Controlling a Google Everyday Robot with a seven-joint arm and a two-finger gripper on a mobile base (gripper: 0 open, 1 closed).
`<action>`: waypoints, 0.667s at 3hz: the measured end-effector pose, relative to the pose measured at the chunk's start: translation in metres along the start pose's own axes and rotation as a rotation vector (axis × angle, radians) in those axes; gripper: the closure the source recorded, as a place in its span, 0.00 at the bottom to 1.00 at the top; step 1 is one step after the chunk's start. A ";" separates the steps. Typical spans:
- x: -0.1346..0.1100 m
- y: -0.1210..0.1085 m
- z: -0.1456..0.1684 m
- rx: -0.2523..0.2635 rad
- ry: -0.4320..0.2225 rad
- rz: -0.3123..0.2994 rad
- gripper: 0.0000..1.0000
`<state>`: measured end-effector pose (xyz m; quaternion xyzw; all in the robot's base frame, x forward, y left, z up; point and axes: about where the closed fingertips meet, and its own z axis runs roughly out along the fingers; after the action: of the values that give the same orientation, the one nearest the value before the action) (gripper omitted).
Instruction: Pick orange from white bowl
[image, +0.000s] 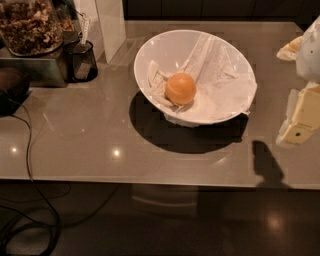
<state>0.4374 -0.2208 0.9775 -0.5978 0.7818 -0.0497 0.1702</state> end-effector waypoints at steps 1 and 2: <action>0.000 0.000 0.000 0.000 -0.001 0.000 0.00; 0.000 -0.023 -0.007 0.040 -0.063 0.052 0.00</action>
Offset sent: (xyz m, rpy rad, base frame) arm 0.0503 -0.0217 0.0292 0.1702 -0.1078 -0.0997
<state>0.4565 -0.2284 0.9905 -0.5751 0.7901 -0.0418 0.2079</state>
